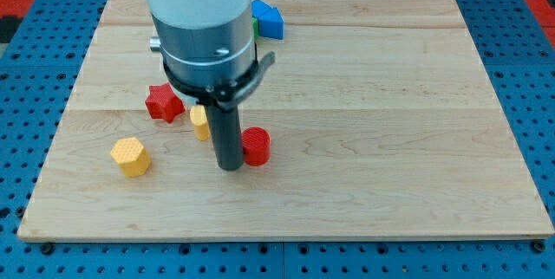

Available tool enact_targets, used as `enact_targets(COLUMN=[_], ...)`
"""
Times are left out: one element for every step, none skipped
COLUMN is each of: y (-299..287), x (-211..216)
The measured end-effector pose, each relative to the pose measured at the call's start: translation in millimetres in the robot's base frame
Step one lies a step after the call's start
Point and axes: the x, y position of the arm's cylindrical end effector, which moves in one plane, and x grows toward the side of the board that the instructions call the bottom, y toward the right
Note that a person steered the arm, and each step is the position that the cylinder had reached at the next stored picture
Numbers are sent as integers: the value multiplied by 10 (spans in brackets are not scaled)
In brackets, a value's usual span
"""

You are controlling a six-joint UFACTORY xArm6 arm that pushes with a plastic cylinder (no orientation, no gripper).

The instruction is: Move the yellow hexagon bottom left to the yellow heart

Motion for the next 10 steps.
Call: enact_targets(y=[103, 688, 723, -13, -928, -1344, -1124, -1055, -1719, -1931], x=[-143, 342, 457, 525, 485, 252, 105, 58, 66, -257])
